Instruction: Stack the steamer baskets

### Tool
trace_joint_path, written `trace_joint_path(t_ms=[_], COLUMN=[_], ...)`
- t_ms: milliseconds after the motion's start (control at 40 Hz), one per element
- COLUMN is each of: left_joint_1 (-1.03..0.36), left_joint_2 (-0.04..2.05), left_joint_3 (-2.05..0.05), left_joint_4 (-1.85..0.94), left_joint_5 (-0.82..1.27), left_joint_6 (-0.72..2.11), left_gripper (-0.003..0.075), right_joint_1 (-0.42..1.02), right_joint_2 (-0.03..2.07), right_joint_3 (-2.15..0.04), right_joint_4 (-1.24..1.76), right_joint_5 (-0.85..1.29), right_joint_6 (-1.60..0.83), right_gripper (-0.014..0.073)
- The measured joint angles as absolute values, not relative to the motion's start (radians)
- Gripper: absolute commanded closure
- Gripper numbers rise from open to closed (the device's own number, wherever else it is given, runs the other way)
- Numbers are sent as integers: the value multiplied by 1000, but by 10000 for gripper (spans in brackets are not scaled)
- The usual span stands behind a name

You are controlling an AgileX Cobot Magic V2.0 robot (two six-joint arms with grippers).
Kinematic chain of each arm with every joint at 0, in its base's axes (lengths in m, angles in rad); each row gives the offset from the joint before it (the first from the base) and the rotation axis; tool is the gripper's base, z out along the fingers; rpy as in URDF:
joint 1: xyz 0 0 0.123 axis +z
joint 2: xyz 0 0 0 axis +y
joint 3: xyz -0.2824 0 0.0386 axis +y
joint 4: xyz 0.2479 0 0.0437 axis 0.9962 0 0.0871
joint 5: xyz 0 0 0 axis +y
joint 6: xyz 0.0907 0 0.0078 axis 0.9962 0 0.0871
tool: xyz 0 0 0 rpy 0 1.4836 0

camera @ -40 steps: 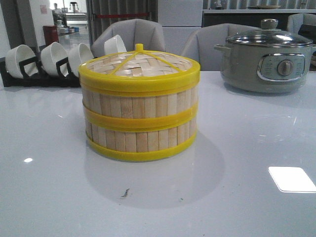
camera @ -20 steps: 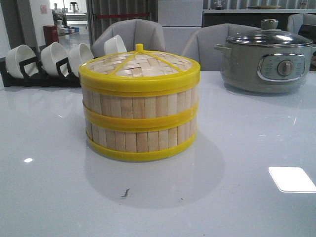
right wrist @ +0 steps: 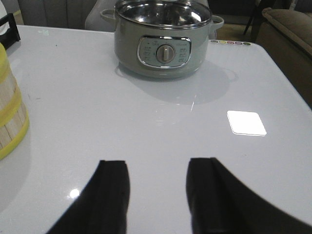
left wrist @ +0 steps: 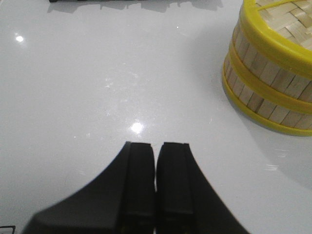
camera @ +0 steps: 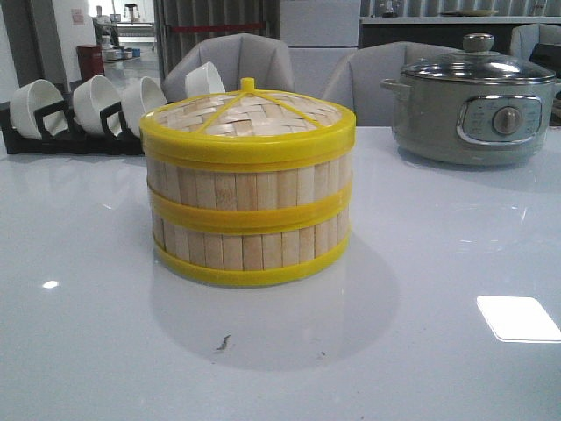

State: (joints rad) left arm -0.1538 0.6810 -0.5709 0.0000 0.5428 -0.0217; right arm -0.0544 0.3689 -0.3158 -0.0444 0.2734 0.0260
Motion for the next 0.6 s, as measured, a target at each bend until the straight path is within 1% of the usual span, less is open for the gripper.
trace_joint_path(t_ms=[25,50,100,125,601], left_joint_1=[-154,-154,-154,-154,-154], left_joint_2=[681,681,681,681,681], left_joint_3=[-571,-571,-571,-571,-571], left_joint_4=[0,0,0,0,0], left_joint_5=[543,543,543,543,543], left_joint_6=[-22,-22,-22,-22,-22], left_gripper=[637,637,637,637,637], right_joint_1=[-54,-54,-54,-54,-54], right_joint_2=[369,369,369,369,367], right_joint_3=[-312,-311,-309,-309,-309], right_joint_4=[-44,-44,-44,-44,-44], right_joint_5=[269,267,262,255,206], right_joint_6=[26,26,26,26,26], right_gripper=[540,588,526,519,525])
